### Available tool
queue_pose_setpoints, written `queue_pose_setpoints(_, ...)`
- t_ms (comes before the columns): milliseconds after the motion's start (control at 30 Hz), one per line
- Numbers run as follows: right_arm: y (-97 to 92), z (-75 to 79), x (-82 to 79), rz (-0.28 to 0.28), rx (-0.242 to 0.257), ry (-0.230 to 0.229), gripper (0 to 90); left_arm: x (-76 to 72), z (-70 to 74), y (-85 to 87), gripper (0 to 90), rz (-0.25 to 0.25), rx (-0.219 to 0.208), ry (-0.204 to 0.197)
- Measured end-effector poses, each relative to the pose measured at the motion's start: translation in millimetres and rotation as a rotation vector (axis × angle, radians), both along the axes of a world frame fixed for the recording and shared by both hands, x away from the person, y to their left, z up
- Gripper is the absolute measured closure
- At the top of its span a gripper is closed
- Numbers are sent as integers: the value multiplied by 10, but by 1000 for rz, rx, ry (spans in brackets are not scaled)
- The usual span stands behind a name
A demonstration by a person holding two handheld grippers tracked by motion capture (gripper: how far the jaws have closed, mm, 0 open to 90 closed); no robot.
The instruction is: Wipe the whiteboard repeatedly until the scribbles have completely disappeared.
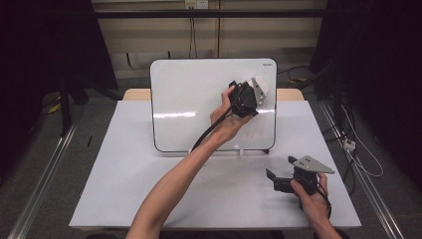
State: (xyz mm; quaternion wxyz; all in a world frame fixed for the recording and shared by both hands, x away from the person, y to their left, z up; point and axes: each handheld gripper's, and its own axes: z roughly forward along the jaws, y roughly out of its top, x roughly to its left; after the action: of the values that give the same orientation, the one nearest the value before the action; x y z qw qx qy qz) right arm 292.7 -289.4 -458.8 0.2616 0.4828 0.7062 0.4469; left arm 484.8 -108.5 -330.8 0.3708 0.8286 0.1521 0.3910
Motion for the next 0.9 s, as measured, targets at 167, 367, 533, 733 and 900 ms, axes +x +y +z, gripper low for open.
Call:
queue_pose_setpoints(167, -14, 3, -15, 0, 1, -2, 51, 128, 145, -22, 310, 15, -9, -6)
queue_pose_setpoints(367, -13, 4, -23, 1, 3, -2, 51, 225, 287, -42, 310, 48, -30, 2)
queue_pose_setpoints(533, -15, 5, -24, 4, 6, -4, 51, 263, 329, -51, 310, 81, -49, 3)
queue_pose_setpoints(733, -19, 2, -25, -1, 8, 0, 50, 231, 287, -95, 310, 93, -42, -16)
queue_pose_setpoints(900, -9, 2, -21, -1, 7, 0, 50, 171, 201, -134, 311, 58, 34, -27)
